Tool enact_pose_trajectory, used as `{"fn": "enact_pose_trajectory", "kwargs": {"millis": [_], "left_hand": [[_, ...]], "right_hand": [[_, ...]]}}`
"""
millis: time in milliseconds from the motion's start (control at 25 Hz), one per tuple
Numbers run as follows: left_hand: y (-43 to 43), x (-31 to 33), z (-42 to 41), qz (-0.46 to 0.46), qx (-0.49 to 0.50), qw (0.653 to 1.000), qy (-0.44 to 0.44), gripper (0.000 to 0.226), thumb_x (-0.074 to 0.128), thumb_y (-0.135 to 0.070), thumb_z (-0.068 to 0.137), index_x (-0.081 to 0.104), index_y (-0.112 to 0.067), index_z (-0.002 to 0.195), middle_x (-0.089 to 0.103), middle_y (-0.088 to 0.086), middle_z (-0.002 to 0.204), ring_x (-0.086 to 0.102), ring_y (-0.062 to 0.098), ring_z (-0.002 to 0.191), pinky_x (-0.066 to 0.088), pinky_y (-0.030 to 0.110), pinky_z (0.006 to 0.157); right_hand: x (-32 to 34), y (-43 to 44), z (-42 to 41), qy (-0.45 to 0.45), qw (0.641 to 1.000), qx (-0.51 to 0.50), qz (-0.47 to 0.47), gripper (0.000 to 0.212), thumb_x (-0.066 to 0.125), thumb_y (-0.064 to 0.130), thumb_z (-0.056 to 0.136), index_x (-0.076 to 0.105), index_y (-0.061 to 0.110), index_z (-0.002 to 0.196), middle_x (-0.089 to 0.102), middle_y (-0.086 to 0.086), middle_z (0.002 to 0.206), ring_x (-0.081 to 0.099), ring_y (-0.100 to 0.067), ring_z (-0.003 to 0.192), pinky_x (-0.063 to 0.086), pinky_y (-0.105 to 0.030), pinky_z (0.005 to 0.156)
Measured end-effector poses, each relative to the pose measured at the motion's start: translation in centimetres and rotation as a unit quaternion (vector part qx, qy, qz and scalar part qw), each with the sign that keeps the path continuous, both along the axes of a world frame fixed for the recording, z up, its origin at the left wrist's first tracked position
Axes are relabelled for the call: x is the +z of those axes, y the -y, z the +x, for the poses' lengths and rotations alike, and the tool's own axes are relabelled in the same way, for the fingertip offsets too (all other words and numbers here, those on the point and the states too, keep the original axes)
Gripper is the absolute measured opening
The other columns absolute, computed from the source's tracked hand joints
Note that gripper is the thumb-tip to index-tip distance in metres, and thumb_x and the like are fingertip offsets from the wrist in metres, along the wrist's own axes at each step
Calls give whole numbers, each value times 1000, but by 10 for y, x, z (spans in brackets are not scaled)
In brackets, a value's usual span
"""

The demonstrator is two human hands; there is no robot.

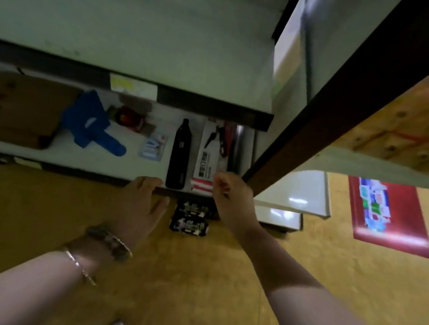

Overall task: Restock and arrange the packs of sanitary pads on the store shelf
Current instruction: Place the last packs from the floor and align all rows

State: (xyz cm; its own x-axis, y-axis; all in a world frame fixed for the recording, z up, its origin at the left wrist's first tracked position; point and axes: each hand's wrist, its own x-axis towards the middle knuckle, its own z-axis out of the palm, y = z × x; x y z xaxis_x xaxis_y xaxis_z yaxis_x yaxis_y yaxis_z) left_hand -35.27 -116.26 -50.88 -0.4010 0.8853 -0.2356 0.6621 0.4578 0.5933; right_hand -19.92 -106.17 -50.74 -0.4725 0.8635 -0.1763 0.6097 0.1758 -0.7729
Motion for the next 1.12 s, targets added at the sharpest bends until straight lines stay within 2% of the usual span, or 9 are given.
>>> {"fn": "enact_pose_trajectory", "kwargs": {"millis": [160,320,440,640,760,920,1000,1120], "left_hand": [[10,-90,5,-31,12,999,18,49,53,-30,92,45,-4,133,49,17,132,51,34,114,41,37,97],[16,-179,-3,-79,34,996,-9,46,51,-28,92,43,-9,134,46,12,135,53,32,109,41,36,93],[24,-244,-19,-93,62,994,-19,43,53,-27,90,48,-11,131,48,11,132,55,35,102,41,35,88],[34,-325,-38,-97,73,992,-34,40,55,-24,89,51,-11,127,50,11,129,55,33,86,39,31,77],[42,-358,-37,-103,72,992,-16,42,56,-24,88,50,-13,128,51,8,129,56,34,90,36,27,72],[44,-375,-33,-120,60,991,5,44,55,-26,89,48,-15,131,50,5,130,57,34,96,36,24,73],[44,-372,-33,-125,57,991,4,45,54,-26,90,46,-14,132,49,5,131,56,34,98,35,23,73],[45,-349,-25,-138,56,989,3,45,52,-27,91,44,-13,134,47,5,133,55,32,103,37,26,77]], "right_hand": [[-120,3,10,27,999,21,-15,17,49,9,94,55,10,110,57,-7,113,57,-18,102,51,-35,91],[-245,3,7,120,991,53,-28,36,50,13,94,47,11,130,49,-7,131,48,-20,120,43,-31,100],[-336,2,-3,215,971,97,-40,54,53,20,93,32,14,142,35,-9,145,35,-25,132,35,-36,108],[-440,-1,-19,364,918,155,7,68,57,28,90,19,15,146,28,-9,147,30,-31,133,29,-44,108],[-478,6,-24,424,882,200,54,68,53,21,90,15,13,146,25,-11,146,27,-32,132,26,-49,108],[-495,-2,-26,454,859,220,91,49,38,18,96,23,7,141,29,-14,141,30,-32,128,28,-46,103],[-486,-7,-28,447,864,217,85,47,41,20,95,29,9,139,33,-12,140,30,-30,129,28,-45,103],[-443,-11,-27,393,898,189,63,60,55,30,89,29,15,141,35,-7,142,29,-27,132,24,-45,107]]}}
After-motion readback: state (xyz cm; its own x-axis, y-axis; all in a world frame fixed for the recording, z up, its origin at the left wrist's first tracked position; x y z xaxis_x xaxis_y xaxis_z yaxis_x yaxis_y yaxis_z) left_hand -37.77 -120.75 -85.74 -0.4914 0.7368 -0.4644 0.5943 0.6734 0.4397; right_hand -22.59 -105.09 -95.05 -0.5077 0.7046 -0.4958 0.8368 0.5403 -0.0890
